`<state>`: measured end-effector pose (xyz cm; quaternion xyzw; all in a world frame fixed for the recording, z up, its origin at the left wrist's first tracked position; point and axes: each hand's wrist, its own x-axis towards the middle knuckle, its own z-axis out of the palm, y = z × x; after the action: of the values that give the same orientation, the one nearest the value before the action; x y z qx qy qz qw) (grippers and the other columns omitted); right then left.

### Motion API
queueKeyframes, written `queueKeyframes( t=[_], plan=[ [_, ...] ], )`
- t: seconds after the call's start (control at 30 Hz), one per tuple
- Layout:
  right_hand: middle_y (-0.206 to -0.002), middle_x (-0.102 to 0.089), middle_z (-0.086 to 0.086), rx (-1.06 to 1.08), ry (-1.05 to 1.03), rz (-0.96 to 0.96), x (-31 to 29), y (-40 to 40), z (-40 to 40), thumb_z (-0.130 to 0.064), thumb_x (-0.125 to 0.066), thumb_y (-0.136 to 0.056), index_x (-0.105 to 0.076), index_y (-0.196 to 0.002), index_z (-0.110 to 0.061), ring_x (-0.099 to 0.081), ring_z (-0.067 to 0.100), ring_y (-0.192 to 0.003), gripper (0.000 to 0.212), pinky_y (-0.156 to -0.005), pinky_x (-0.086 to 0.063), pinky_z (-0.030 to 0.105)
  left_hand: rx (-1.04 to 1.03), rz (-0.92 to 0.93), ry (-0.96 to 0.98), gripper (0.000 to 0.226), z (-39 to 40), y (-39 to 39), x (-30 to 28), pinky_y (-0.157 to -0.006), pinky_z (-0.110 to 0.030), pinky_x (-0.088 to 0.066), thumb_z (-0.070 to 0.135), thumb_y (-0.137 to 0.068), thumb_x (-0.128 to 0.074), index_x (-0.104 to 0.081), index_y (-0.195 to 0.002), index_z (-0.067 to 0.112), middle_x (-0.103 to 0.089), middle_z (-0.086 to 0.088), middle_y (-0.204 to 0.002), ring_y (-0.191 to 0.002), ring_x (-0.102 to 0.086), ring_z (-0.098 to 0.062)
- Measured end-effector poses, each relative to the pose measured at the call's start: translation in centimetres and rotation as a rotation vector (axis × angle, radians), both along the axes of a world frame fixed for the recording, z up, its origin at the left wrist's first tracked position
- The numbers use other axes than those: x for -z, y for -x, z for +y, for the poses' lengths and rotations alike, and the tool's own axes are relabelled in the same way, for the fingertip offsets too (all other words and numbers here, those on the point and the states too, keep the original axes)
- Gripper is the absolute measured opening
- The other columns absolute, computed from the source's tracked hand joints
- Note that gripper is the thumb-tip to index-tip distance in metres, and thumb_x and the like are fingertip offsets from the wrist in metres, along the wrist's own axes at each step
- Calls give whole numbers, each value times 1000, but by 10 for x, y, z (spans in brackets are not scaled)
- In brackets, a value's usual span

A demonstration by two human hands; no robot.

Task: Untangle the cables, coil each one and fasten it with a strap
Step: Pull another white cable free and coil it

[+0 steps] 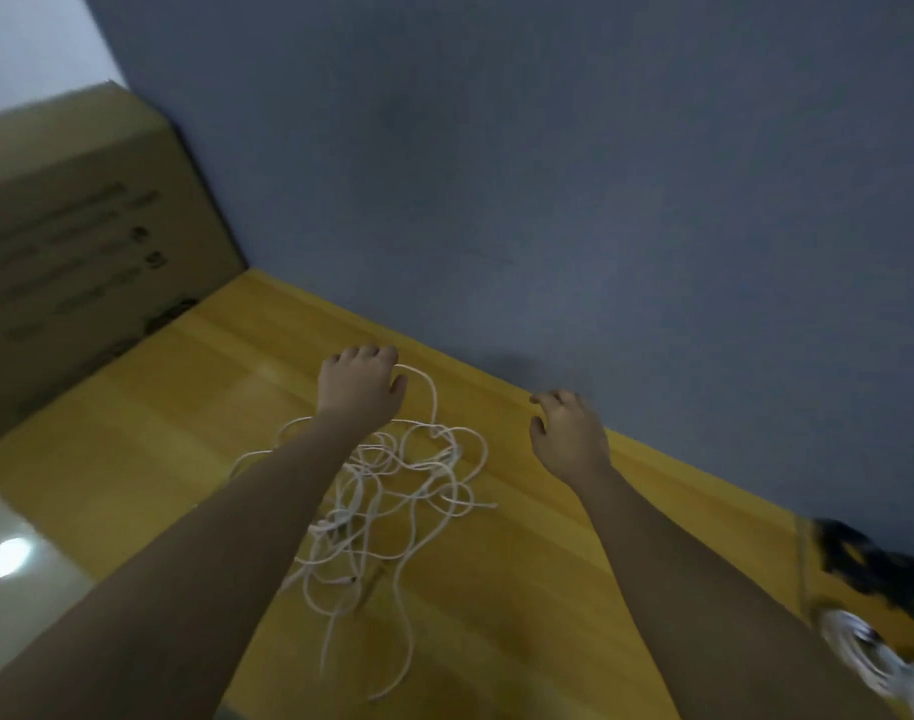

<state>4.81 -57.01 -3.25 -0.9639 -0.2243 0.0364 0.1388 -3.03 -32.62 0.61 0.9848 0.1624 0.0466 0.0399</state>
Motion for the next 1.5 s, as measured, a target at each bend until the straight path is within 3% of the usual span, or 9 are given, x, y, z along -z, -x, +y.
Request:
queueKeyframes(
  t=[0.47,0.73,0.9,1.0,1.07,1.2,1.3,1.37,1.5],
  plan=[
    [-132,-46,5,-153,-18,115,71,-14,162,-19,-45,-98,-52,-131,-14,-39,25,-124,34,-93,-45,39,-138,121,60,41,146,7,81,-93,-40,-40,44,-96,-44,-51,-127,18,-56,-7,-127,-118,-51,-29],
    [-134,-44,8,39,-9,234,105,-26,216,-17,-47,-97,-50,-133,-15,-39,28,-124,37,-96,-42,38,24,223,197,41,206,-50,133,-91,-43,-42,45,-97,-45,-51,-126,16,-56,-7,-125,-116,-52,-29],
    [-136,-42,9,221,11,304,128,-22,243,-16,-48,-94,-49,-135,-16,-38,30,-125,40,-98,-41,39,152,441,386,43,213,-83,173,-91,-39,-45,48,-92,-52,-53,-121,17,-64,-5,-117,-117,-54,-28],
    [-137,-42,9,259,9,335,140,-9,255,-17,-51,-92,-49,-135,-18,-38,29,-126,44,-100,-39,36,246,515,515,31,214,-91,188,-84,-37,-46,31,-91,-57,-51,-114,11,-64,-13,-111,-110,-58,-32],
    [-140,-41,8,237,40,354,145,1,258,-19,-51,-92,-46,-138,-19,-37,28,-128,47,-104,-36,35,302,469,594,25,218,-94,193,-81,-38,-47,15,-91,-55,-52,-115,8,-65,-17,-103,-103,-60,-35],
    [-147,-36,3,150,85,382,146,9,262,-24,-51,-94,-39,-144,-29,-32,25,-134,52,-108,-32,36,254,279,957,29,219,-105,174,-76,-42,-52,1,-91,-57,-56,-120,4,-61,-18,-95,-81,-63,-34],
    [-143,-41,3,151,64,363,139,9,264,-30,-53,-95,-50,-135,-27,-34,24,-133,41,-107,-33,35,245,129,1099,29,218,-114,144,-69,-36,-56,1,-90,-60,-56,-118,2,-58,-7,-88,-59,-62,-15],
    [-138,-44,4,172,-8,349,133,12,262,-30,-56,-93,-55,-128,-22,-38,24,-130,35,-105,-33,33,230,40,1194,24,217,-118,121,-67,-33,-55,0,-90,-60,-57,-113,6,-59,-5,-85,-49,-60,-3],
    [-127,-52,8,279,-300,224,106,12,265,-18,-64,-88,-48,-124,-9,-50,29,-115,40,-91,-37,32,284,-20,1333,23,208,-119,67,-60,-26,-57,-5,-88,-60,-54,-107,8,-62,-3,-79,-50,-62,-2]
  ],
)
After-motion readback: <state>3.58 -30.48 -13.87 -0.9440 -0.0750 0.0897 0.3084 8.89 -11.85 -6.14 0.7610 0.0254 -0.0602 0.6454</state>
